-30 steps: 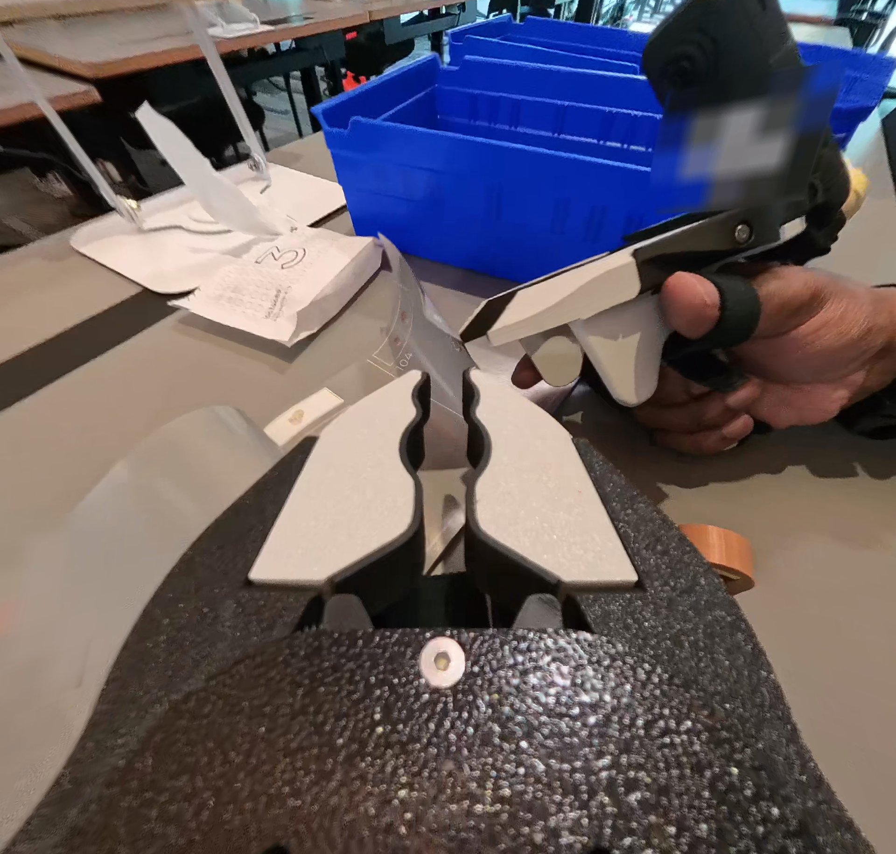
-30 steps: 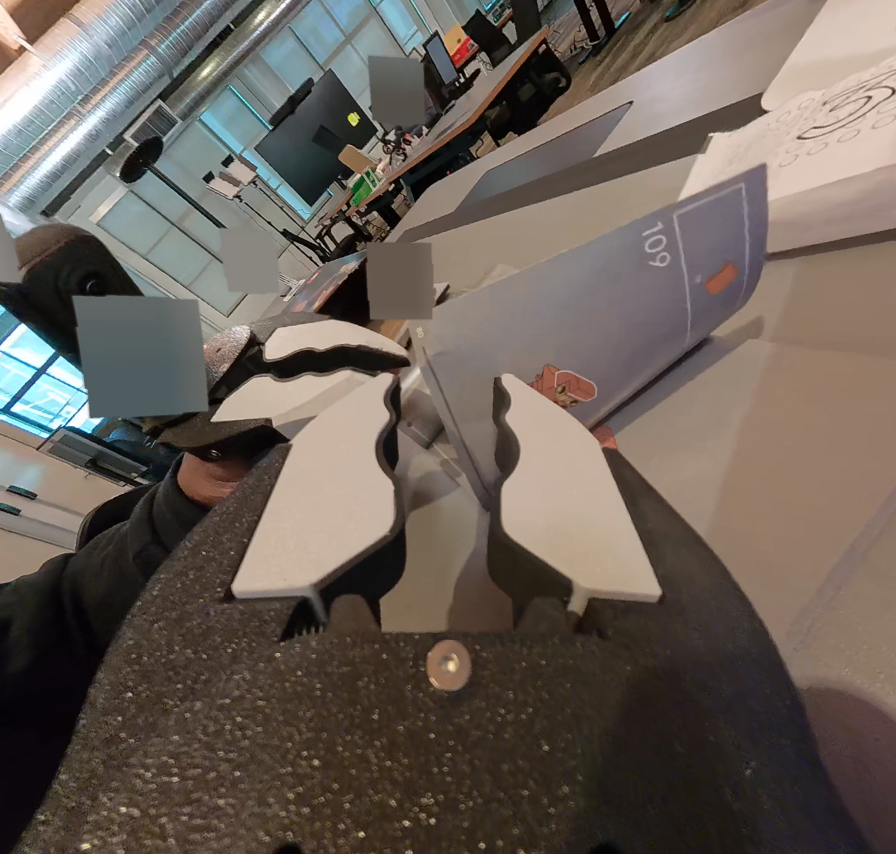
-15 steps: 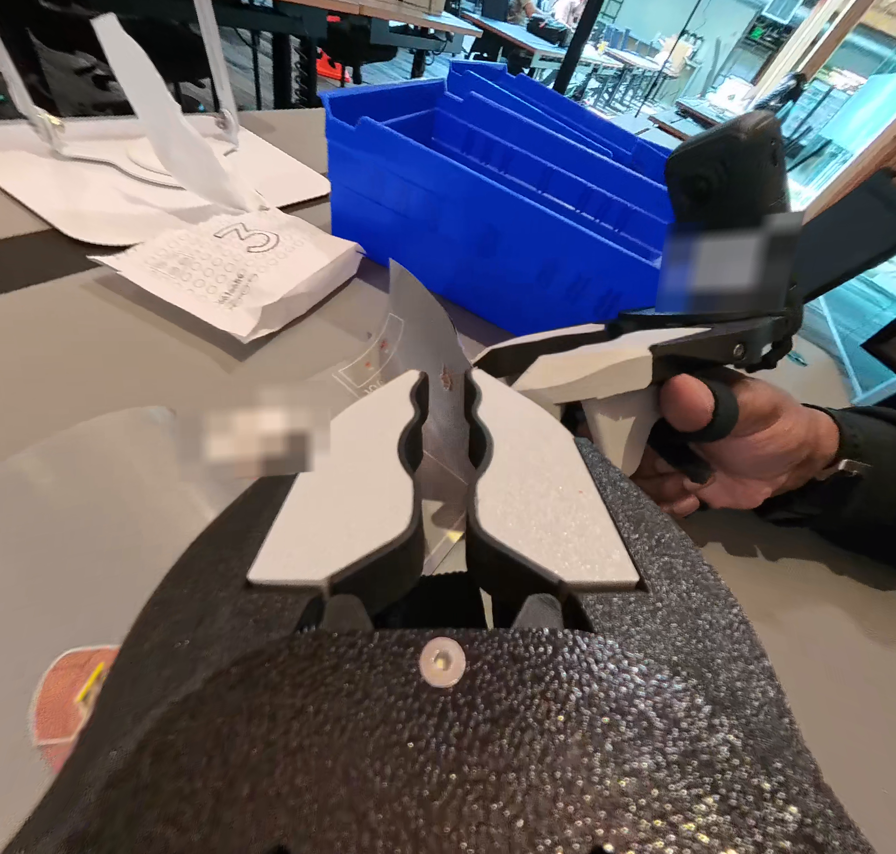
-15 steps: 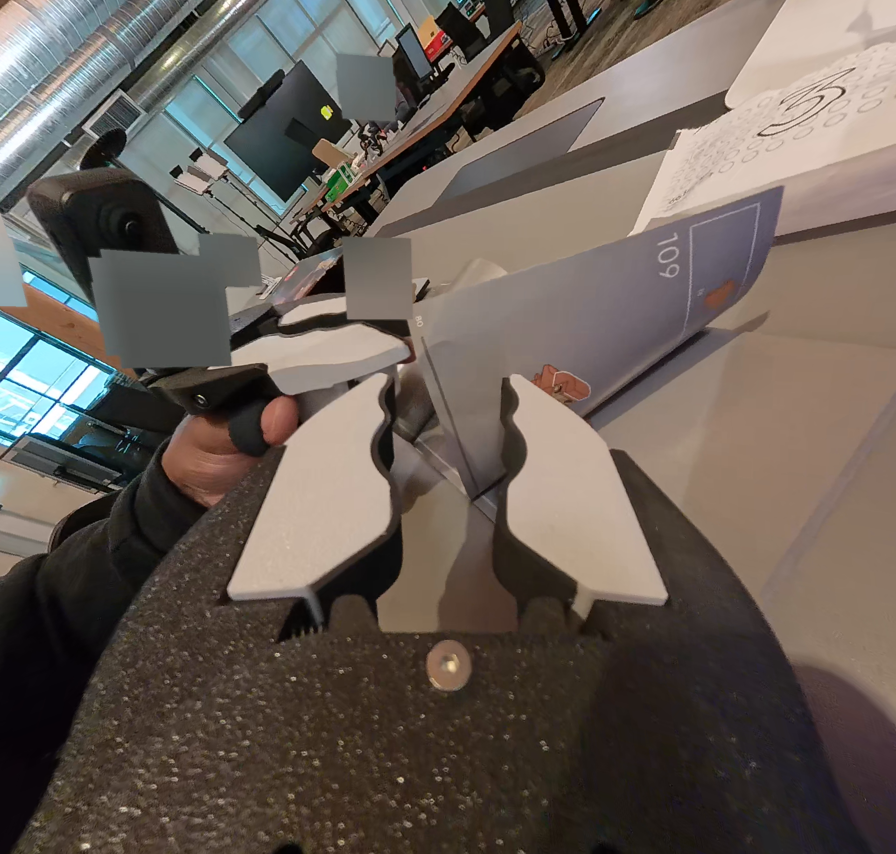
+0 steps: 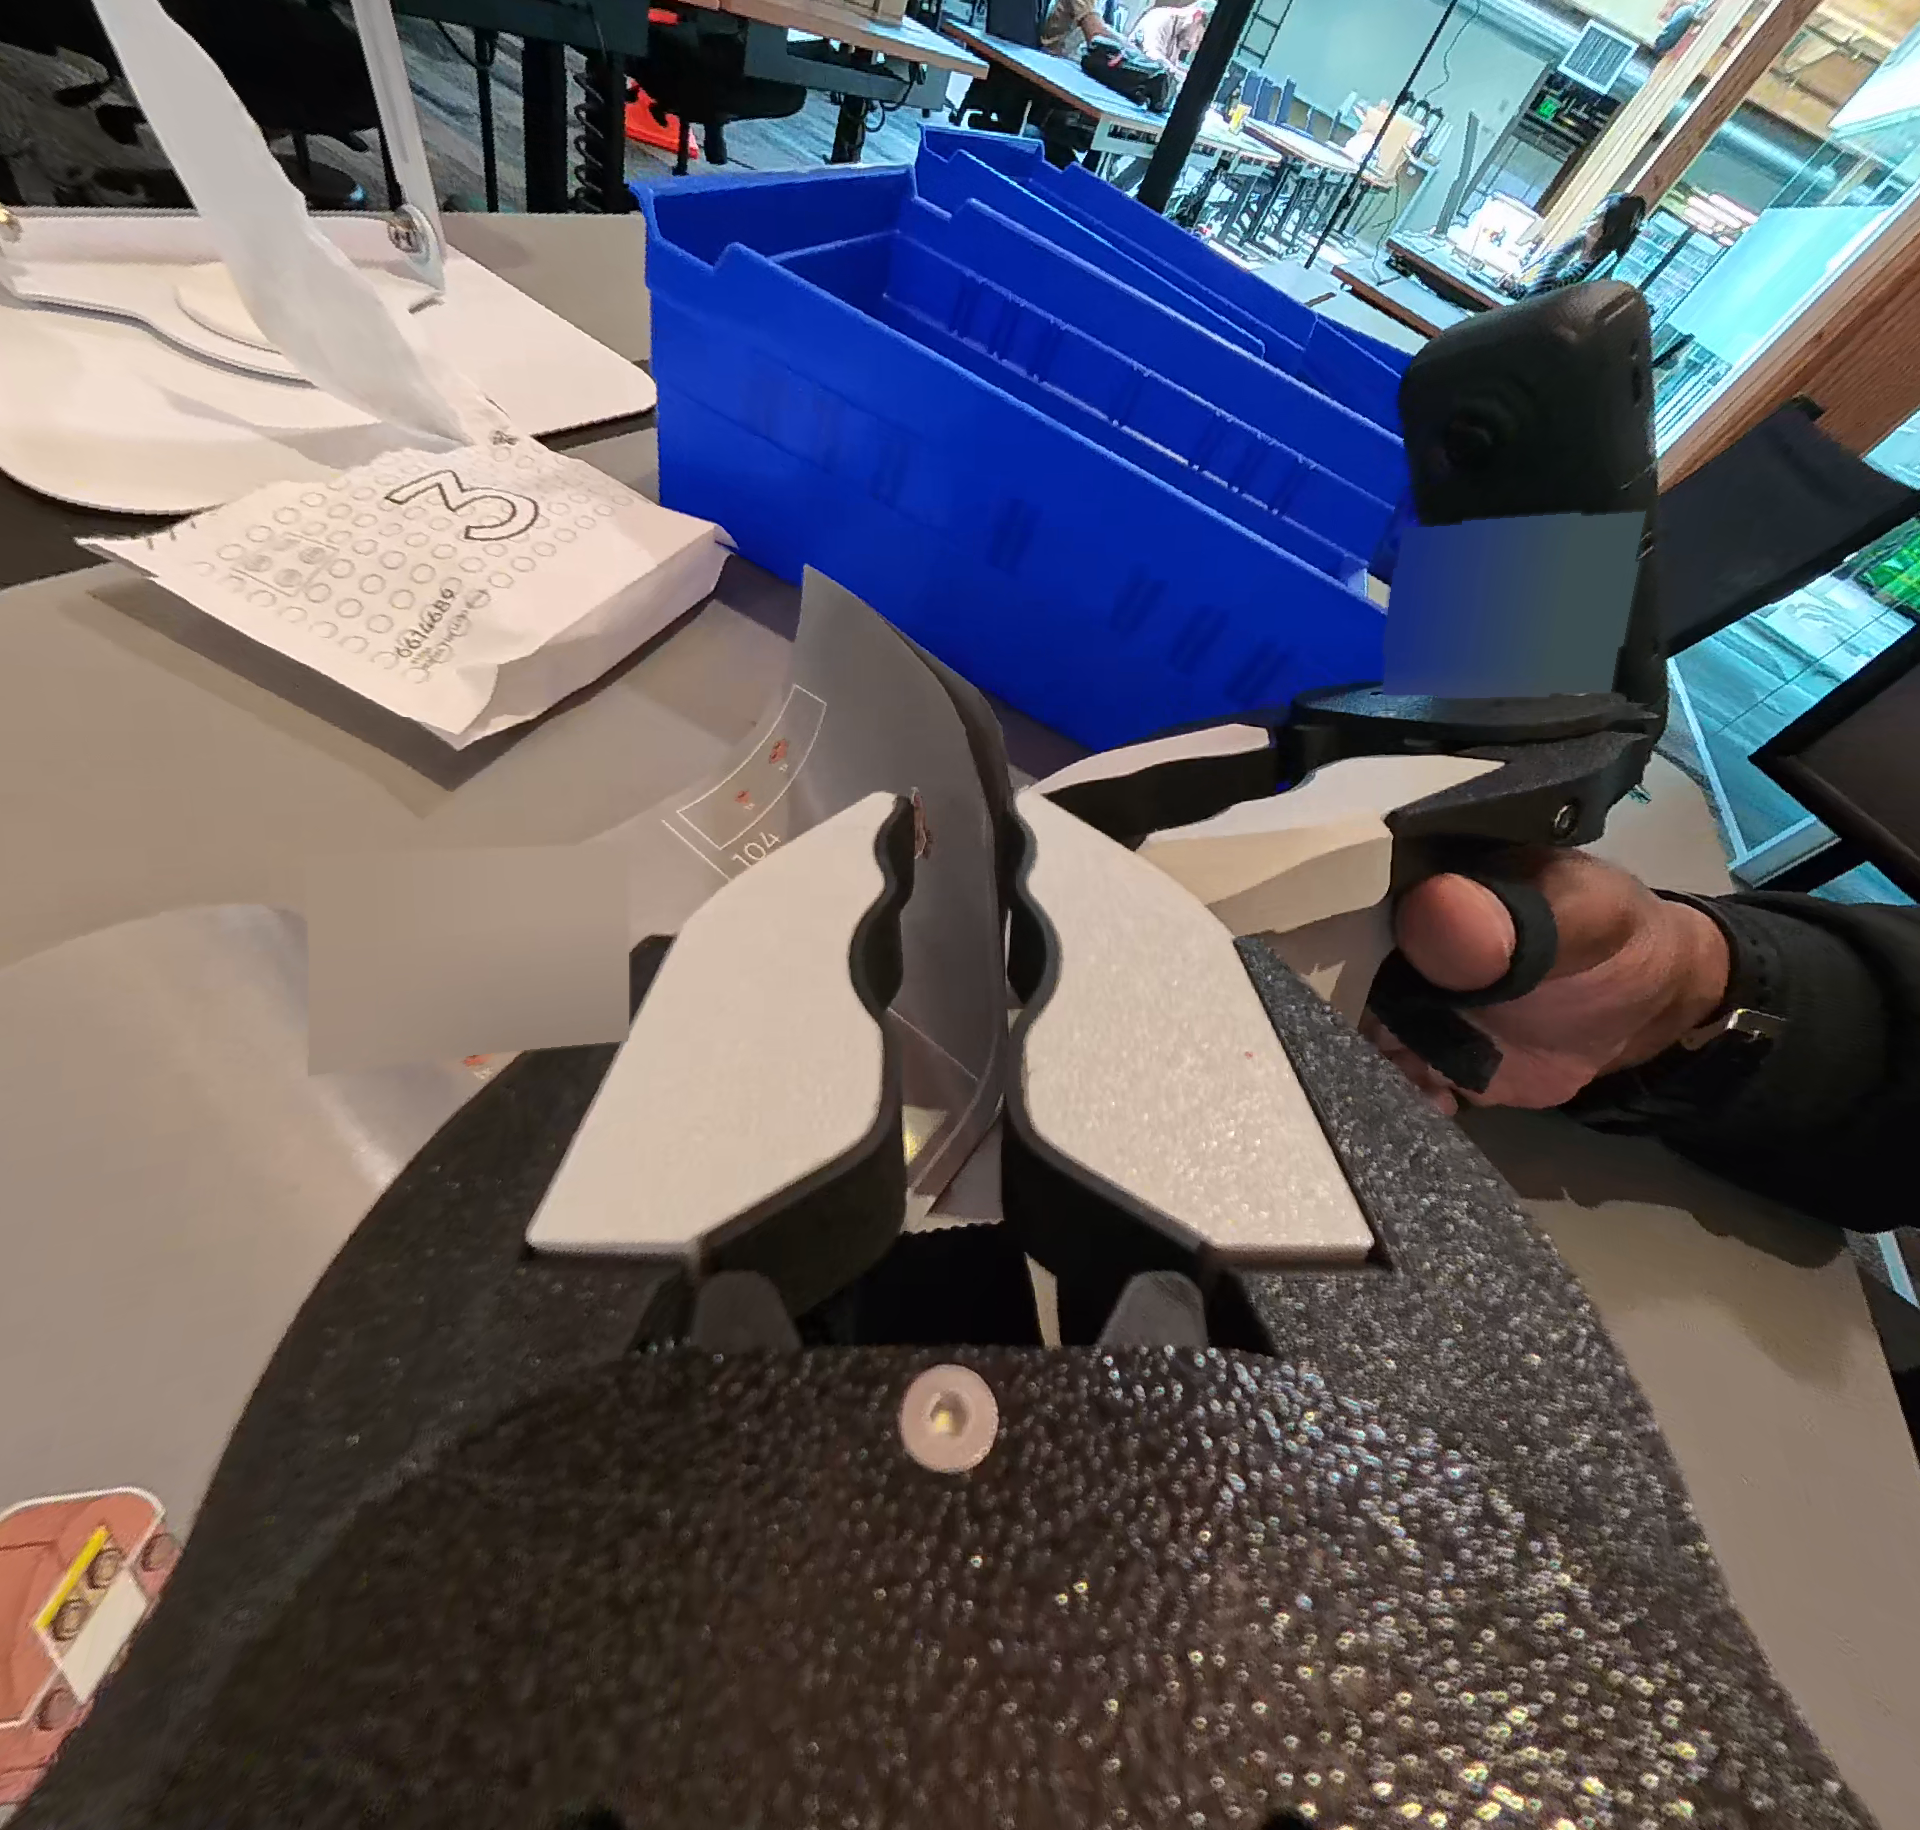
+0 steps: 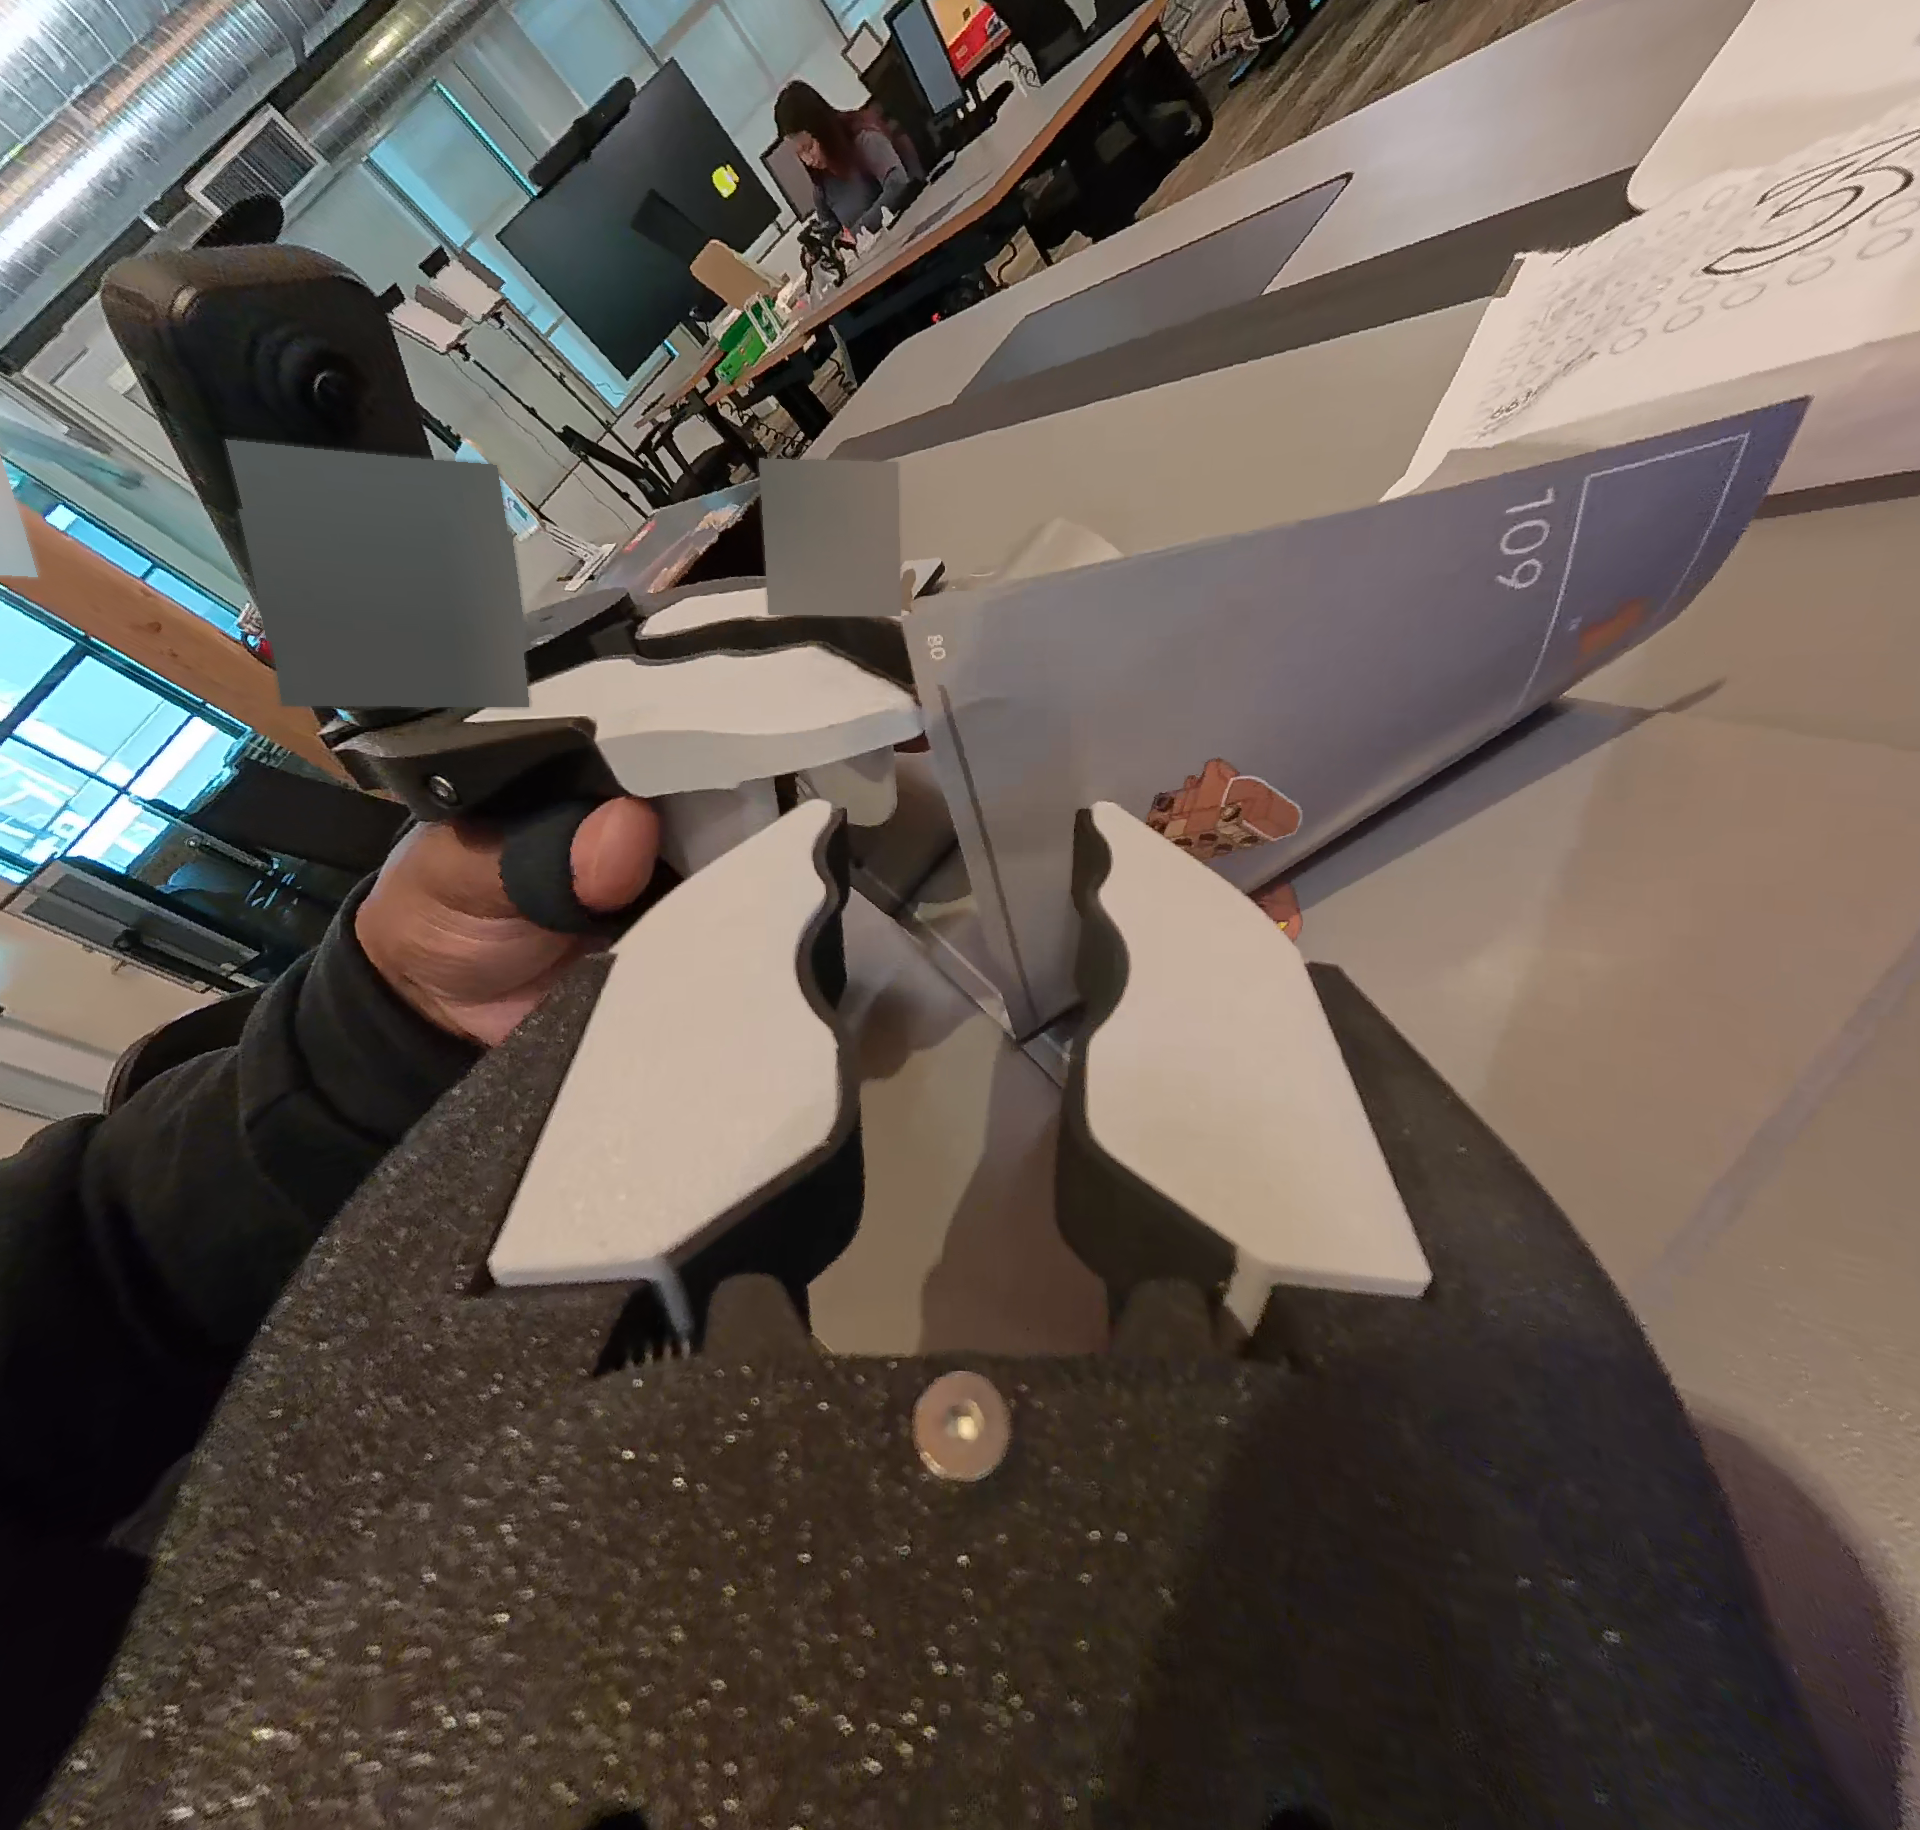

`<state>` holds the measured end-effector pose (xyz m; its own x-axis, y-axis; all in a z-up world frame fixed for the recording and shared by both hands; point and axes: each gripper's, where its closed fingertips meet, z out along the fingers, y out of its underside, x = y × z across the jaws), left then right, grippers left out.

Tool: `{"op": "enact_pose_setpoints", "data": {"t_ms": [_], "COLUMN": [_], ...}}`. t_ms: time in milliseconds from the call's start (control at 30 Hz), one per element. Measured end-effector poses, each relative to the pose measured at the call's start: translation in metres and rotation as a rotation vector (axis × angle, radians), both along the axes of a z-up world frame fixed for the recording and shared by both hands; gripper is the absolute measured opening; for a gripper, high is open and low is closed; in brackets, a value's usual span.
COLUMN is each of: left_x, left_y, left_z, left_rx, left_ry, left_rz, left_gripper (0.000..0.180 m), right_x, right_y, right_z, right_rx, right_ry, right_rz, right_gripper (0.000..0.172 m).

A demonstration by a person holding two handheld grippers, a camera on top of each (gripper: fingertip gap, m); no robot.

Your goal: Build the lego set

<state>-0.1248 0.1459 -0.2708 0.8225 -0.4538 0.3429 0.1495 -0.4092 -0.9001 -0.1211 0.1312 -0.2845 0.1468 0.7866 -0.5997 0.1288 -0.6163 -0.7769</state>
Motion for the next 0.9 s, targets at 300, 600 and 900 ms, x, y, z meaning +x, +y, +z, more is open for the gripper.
{"op": "enact_pose_setpoints", "data": {"t_ms": [300,600,900], "left_x": [0.005,0.004,0.011], "left_y": [0.000,0.002,0.002], "left_z": [-0.004,-0.004,-0.007], "left_rx": [-0.003,0.015,0.037], "left_ry": [-0.023,-0.029,0.059], "left_rz": [-0.024,-0.011,-0.011], "left_gripper": [0.000,0.000,0.000], "right_x": [-0.002,-0.001,0.015], "right_y": [-0.004,-0.007,0.009], "right_z": [-0.001,-0.001,-0.010], "right_rx": [0.021,0.035,0.299], "right_ry": [-0.012,-0.014,-0.190], "right_rz": [0.021,0.028,-0.120], "right_gripper": [0.042,0.042,0.046]}}
